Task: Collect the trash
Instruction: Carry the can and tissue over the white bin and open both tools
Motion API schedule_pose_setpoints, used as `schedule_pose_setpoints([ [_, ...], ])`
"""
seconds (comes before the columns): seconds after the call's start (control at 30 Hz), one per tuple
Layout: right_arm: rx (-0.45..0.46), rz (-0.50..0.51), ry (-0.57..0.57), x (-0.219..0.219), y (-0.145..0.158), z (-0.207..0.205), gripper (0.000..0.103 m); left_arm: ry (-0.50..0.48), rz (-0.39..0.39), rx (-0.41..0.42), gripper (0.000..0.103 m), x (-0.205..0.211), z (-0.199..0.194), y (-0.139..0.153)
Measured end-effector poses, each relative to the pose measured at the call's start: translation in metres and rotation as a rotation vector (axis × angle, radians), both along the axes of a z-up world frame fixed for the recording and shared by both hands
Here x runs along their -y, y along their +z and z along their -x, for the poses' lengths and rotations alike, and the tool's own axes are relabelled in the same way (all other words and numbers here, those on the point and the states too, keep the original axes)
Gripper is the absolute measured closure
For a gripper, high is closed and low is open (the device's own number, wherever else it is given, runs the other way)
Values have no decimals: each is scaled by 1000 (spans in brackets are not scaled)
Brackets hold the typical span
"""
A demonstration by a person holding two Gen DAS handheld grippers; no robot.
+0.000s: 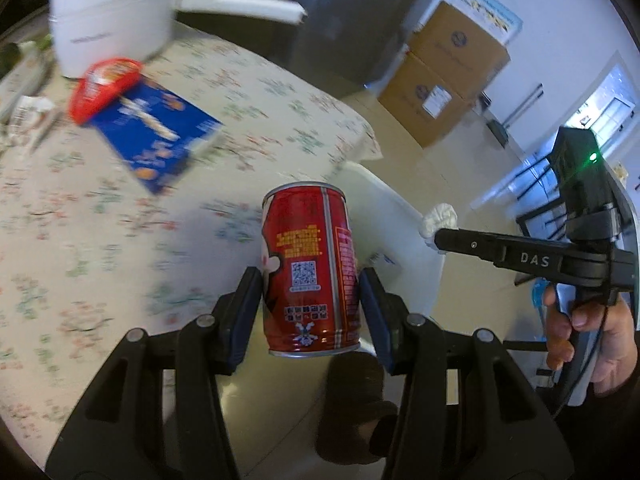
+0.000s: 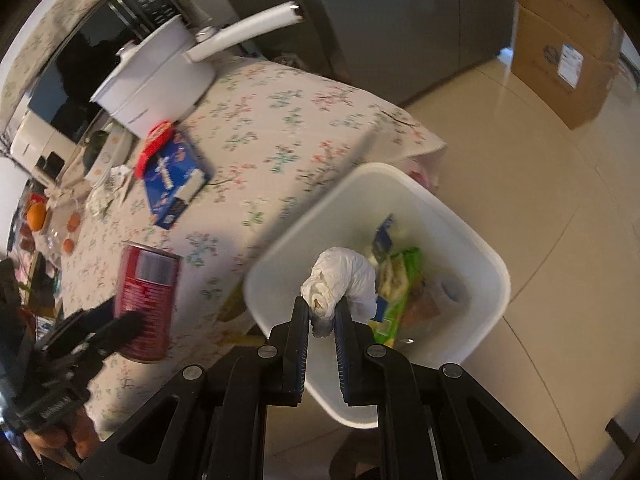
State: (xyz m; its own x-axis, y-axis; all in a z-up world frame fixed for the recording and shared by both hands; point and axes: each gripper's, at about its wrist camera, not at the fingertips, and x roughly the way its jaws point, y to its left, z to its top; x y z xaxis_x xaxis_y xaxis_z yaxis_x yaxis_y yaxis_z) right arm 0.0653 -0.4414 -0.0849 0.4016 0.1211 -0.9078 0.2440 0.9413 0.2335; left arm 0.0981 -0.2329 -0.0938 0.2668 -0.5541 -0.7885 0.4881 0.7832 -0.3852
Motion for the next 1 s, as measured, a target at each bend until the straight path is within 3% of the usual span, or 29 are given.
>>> schedule_pose_setpoints([
  [0.23,-25,-3,-31,19,-8,6,90,-74,6,-14,51,50,-1,-23],
  [0.53,-54,-7,-75,37,-18,9,90,-107,2,14,50,74,-10,-48],
  [0.6,-60,-2,-76,37,-19,7,90,-98,-8,3,33,71,-12,-49],
  [0.63,-63,-1,-75,37,-20,7,90,-87,-15,7,30,69,-12,-47],
  [0.8,-83,4,-61,31,-26,3,90,-62,-39,47,24,48,-14,-28],
  [1.0,-135,-25,-57,23,-42,-5,90,21,-72,93,17,-8,-20,0],
])
